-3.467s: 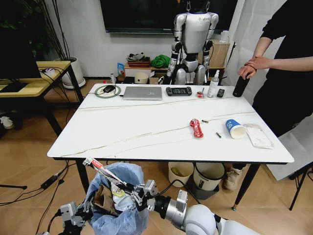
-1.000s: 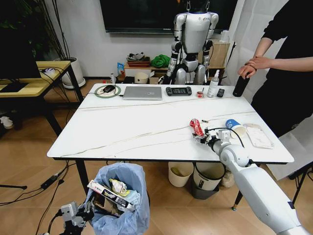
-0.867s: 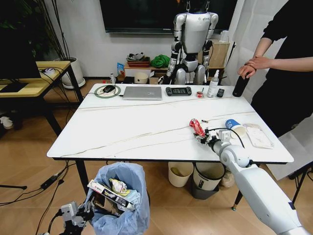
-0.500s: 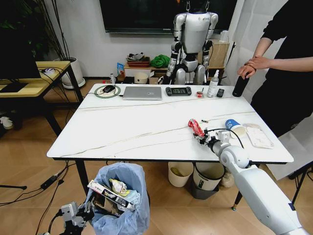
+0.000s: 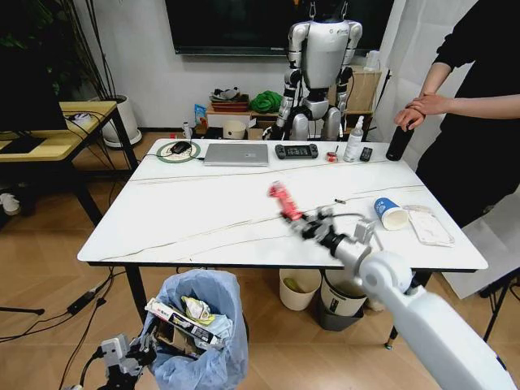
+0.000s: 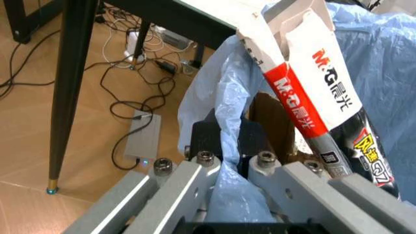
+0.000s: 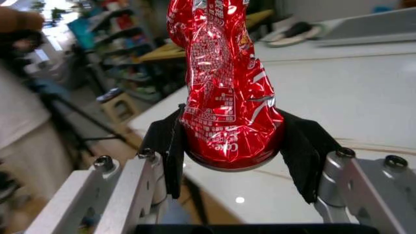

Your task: Pick up the trash bin and place the trash from the table into it.

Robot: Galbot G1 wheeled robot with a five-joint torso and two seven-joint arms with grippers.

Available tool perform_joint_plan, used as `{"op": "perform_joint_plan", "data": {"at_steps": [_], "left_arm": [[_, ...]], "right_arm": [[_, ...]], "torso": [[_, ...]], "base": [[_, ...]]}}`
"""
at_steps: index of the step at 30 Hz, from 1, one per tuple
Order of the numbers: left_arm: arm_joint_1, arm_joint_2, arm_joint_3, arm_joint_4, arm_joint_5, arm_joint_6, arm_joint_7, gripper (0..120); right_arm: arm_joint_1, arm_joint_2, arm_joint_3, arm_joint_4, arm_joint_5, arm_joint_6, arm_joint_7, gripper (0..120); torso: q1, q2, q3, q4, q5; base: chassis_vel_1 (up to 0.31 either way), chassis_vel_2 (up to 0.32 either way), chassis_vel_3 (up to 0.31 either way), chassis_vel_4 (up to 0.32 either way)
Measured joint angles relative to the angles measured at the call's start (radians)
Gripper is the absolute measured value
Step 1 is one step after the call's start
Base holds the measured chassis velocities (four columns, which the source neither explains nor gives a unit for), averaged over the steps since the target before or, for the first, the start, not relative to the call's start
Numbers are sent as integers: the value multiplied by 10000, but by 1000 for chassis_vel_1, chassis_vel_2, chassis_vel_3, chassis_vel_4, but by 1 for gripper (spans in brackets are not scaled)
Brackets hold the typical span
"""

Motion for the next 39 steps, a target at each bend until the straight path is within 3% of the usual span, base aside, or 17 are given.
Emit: {"op": "perform_joint_plan", "data": {"at_steps": [4, 11, 16, 28, 39], "left_arm": [[75, -13, -33, -97, 0, -2, -2, 0], [94, -46, -46, -245, 0, -4, 8, 0], [89, -57, -20, -276, 3, -5, 25, 0], [36, -59, 45, -241, 15, -5, 35, 0], [12, -40, 62, -168, 15, 0, 43, 0]], "right_arm": [[-146, -215, -1132, 1202, 134, 68, -330, 44], [-143, -283, -2556, 1514, -325, 73, -425, 44], [-222, -349, -2887, 1184, -1115, 230, -444, 44], [-408, -414, -2739, 1140, -1397, 266, -415, 44], [-730, -441, -2331, 886, -1909, 339, -401, 86]], "torso": [[0, 0, 0, 0, 0], [0, 0, 0, 0, 2], [1, 0, 0, 0, 2], [2, -1, 1, 0, 2], [2, -2, 1, -1, 2]], "base": [[0, 0, 0, 0], [0, 0, 0, 0], [0, 0, 0, 0], [0, 0, 0, 0], [0, 0, 0, 0]]}}
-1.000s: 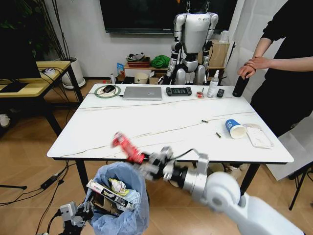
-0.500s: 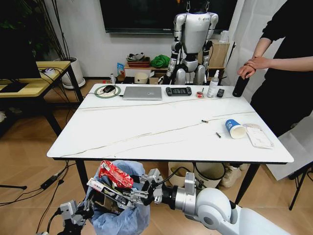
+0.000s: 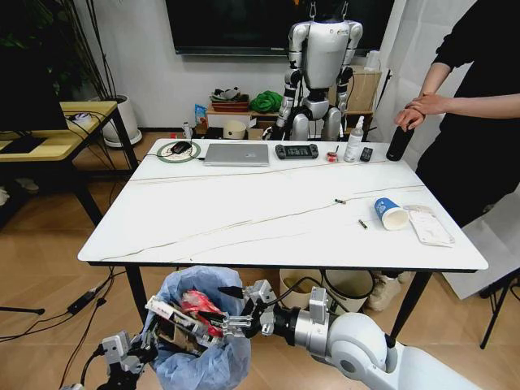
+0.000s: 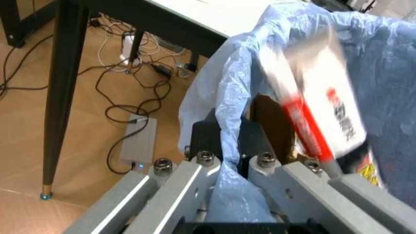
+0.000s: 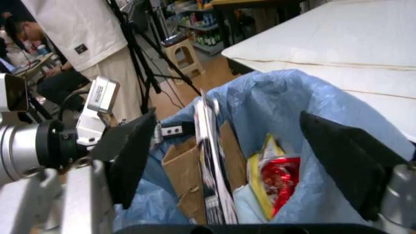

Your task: Pick up the trash bin and place the trash from the table into it.

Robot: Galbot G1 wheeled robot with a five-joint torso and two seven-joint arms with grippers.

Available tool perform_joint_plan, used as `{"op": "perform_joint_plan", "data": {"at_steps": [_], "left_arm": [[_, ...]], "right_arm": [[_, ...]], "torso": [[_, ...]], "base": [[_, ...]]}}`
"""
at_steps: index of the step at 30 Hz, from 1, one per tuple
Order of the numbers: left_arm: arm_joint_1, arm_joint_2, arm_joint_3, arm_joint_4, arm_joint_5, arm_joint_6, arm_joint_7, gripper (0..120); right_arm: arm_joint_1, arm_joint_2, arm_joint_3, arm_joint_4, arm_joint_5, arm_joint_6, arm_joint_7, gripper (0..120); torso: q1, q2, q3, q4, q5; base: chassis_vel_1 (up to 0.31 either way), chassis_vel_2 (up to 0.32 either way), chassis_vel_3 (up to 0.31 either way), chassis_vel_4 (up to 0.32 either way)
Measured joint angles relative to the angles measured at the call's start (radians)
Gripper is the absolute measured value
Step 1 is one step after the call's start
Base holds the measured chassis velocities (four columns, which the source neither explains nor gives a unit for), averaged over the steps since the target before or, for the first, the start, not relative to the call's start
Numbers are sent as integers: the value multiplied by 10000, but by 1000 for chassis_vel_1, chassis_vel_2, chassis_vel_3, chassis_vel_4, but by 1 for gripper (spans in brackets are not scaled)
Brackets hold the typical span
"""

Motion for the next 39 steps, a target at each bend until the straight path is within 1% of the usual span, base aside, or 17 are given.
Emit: {"op": "perform_joint_plan", "data": {"at_steps": [1, 2, 5, 10, 14, 15, 17, 19, 20, 25, 27, 30, 31, 33, 35, 38, 39], "left_arm": [[0, 0, 0, 0, 0, 0, 0, 0], [-6, -1, 2, 7, 0, 0, 1, 0], [-13, -23, 38, 27, 2, 0, 7, 0], [-9, -45, 69, 77, 12, -4, 29, 0], [-28, -30, 74, 131, 12, -13, 41, 0], [-28, -30, 74, 131, 12, -13, 41, 0], [-42, -22, 84, 149, 5, -13, 42, 0], [-77, -2, 88, 194, -14, -16, 45, 0], [-77, -2, 88, 194, -14, -16, 45, 0], [-135, 35, 114, 276, -50, -17, 47, 0], [-144, 39, 119, 288, -55, -17, 48, 0], [-164, 58, 128, 315, -69, -19, 47, 0], [-166, 65, 130, 316, -80, -20, 48, 0], [-171, 73, 129, 316, -120, -22, 47, 0], [-171, 76, 125, 316, -134, -22, 48, 0], [-156, 101, 99, 315, -171, -32, 47, 0], [-149, 103, 93, 312, -177, -36, 48, 0]], "right_arm": [[0, 0, 0, 0, 0, 0, 0, 86], [-18, 4, 74, 3, -3, 21, 13, 90], [-131, 152, 391, 17, -291, -16, 569, 98], [-440, 441, 1155, -193, -696, -158, 1449, 100], [-454, 855, 2538, -849, -748, -309, 2411, 100], [-454, 855, 2538, -849, -748, -309, 2411, 100], [-350, 919, 3043, -1193, -728, -396, 2573, 100], [-152, 934, 3818, -1729, -703, -581, 2662, 100], [-152, 934, 3818, -1729, -703, -581, 2662, 100], [405, 971, 5161, -3039, -1028, -1453, 2608, 100], [469, 973, 5290, -3243, -1107, -1512, 2585, 100], [659, 951, 5613, -4119, -1380, -1576, 2474, 100], [667, 937, 5646, -4301, -1430, -1565, 2426, 99], [676, 929, 5747, -4615, -1453, -1541, 2338, 93], [684, 934, 5790, -4729, -1451, -1535, 2316, 91], [796, 970, 5887, -5156, -1434, -1506, 2247, 84], [848, 976, 5909, -5290, -1429, -1496, 2232, 79]], "torso": [[0, 0, 0, 0, 0], [0, 0, 0, 0, 0], [0, 0, 0, 1, 0], [0, 0, 0, 0, 0], [0, 0, 0, 0, 2], [0, 0, 0, 0, 2], [1, 0, 0, 0, 1], [0, 0, 1, 0, 2], [0, 0, 1, 0, 2], [0, 0, 1, 0, 1], [0, 0, 1, 0, 2], [0, 0, 1, 0, 1], [1, -1, 1, 0, 4], [0, 0, 1, -1, 4], [0, 0, 1, -1, 0], [0, 0, 0, 0, 2], [0, 0, 0, 0, 0]], "base": [[0, 0, 0, 0], [0, 0, 0, 0], [0, 0, 0, 0], [0, 0, 0, 0], [0, 0, 0, 0], [0, 0, 0, 0], [0, 0, 0, 0], [0, 0, 0, 0], [0, 0, 0, 0], [0, 0, 0, 0], [0, 0, 0, 0], [0, 0, 0, 0], [0, 0, 0, 0], [0, 0, 0, 0], [0, 0, 0, 0], [0, 0, 0, 0], [0, 0, 0, 0]]}}
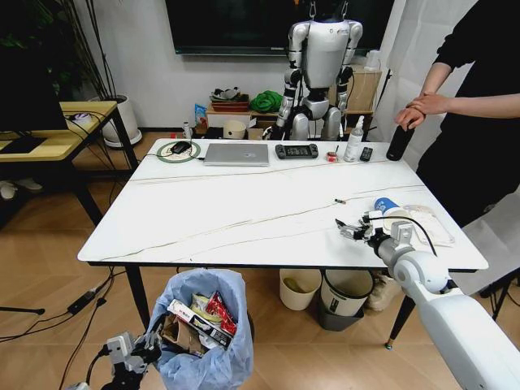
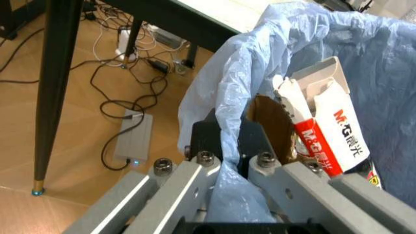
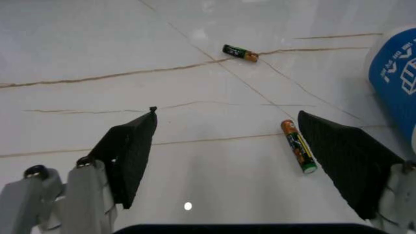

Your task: Pick up the trash bin and place the trash from the table into it.

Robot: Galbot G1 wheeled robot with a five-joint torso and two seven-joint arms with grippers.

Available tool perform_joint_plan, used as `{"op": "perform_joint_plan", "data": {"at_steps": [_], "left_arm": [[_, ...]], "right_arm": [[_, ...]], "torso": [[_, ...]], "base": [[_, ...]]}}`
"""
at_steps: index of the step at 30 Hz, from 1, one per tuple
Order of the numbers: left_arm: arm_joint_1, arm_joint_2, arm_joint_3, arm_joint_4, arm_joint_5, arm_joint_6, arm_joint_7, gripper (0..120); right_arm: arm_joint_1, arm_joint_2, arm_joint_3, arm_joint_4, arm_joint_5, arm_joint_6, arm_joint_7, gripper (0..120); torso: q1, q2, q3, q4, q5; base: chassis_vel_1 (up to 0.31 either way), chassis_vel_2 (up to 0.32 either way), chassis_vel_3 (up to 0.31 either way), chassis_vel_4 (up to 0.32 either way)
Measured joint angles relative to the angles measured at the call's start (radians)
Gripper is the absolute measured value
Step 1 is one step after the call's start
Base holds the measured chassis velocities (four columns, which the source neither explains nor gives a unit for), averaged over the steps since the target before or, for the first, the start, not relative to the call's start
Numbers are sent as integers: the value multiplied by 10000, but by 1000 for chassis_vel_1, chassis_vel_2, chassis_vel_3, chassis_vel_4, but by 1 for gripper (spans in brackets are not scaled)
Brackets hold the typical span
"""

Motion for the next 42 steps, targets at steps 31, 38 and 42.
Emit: {"op": "perform_joint_plan", "data": {"at_steps": [31, 38, 42], "left_arm": [[21, 51, -46, -36, -62, -17, 15, 0], [24, 54, -55, -36, -69, -17, 15, 0], [14, 54, -57, -34, -73, -18, 14, 0]], "right_arm": [[49, -92, 300, -955, 2, 51, -250, 4], [-10, -80, 271, -870, -11, 50, -256, 0], [-97, -62, 277, -529, 232, 237, -289, 0]], "torso": [[0, 1, 0, 1, -1], [0, 1, -1, 0, -1], [0, 1, 0, 0, 3]], "base": [[0, 0, 0, 0], [0, 0, 0, 0], [0, 0, 0, 0]]}}
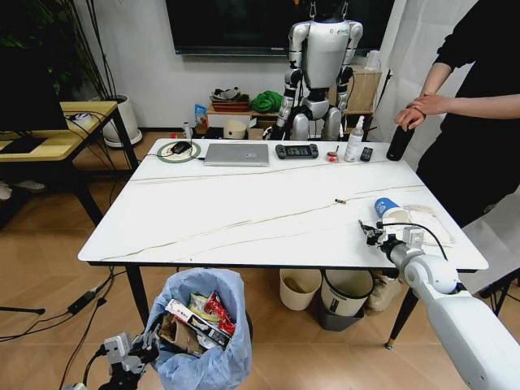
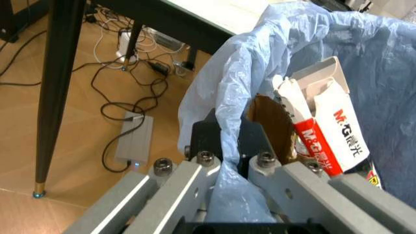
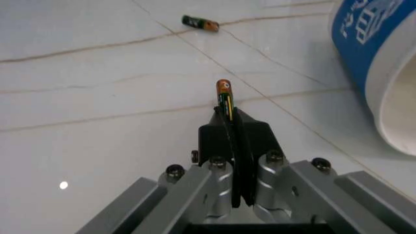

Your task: Pick up the trash bin and place the trash from the table into it.

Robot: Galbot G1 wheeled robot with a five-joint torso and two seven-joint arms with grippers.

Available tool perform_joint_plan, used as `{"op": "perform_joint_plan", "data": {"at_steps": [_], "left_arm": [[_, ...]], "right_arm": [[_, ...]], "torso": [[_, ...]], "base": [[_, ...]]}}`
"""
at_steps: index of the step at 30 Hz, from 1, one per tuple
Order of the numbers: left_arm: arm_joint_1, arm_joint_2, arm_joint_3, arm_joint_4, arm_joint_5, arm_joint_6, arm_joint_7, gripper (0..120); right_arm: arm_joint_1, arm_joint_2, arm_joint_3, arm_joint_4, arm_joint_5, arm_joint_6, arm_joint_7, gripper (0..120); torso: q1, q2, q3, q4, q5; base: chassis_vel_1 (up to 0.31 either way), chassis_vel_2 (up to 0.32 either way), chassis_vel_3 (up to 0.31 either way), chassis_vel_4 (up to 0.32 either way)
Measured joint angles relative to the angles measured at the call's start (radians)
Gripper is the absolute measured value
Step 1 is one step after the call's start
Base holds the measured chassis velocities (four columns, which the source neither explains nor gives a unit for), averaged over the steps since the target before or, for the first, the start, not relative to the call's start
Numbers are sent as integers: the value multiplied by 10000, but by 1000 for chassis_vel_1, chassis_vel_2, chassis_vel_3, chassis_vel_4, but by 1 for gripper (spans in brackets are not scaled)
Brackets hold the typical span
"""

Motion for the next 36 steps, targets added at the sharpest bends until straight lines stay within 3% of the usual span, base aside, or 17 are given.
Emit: {"op": "perform_joint_plan", "data": {"at_steps": [2, 7, 8, 15, 17, 22, 28, 32, 36], "left_arm": [[-2, -1, 2, 2, 0, 0, 0, 0], [-16, -3, 4, 12, 0, 0, -9, 0], [-16, -3, 4, 12, 0, 0, -9, 0], [36, -44, 1, -94, 31, 1, -14, 0], [38, -49, 2, -112, 35, 1, -14, 0], [10, -96, 2, -231, 15, 1, -146, 0], [15, -104, 10, -303, 1, 4, -168, 0], [43, -131, 17, -330, 38, 5, -139, 0], [59, -130, 23, -354, 55, 7, -120, 0]], "right_arm": [[-44, -6, 6, 199, 169, 55, -15, 0], [-503, -277, -374, 2695, 1923, 478, -184, 0], [-503, -277, -374, 2695, 1923, 478, -184, 0], [-995, -966, -2616, 5669, 2255, 1356, -1124, 0], [-986, -995, -2952, 5878, 2203, 1445, -1174, 0], [-854, -1116, -5022, 6645, 1831, 1803, -1407, 0], [-642, -1095, -6338, 6553, 1274, 2038, -1436, 0], [-715, -984, -6579, 6295, 825, 2067, -1362, 0], [-837, -908, -6572, 6026, 525, 2091, -1233, 14]], "torso": [[0, 0, 0, 0, -1], [0, 1, -1, 1, -7], [0, 1, -1, 1, -7], [-3, 1, -2, 1, -5], [-3, 1, -2, 2, -6], [-3, 1, -1, 0, -3], [-3, 1, -2, 2, -4], [-2, 1, -1, 1, -4], [-1, 1, -1, 1, -3]], "base": [[0, 0, 0, 0], [0, 0, 0, 0], [0, 0, 0, 0], [0, 0, 0, 0], [0, 0, 0, 0], [0, 0, 0, 0], [0, 0, 0, 0], [0, 0, 0, 0], [0, 0, 0, 0]]}}
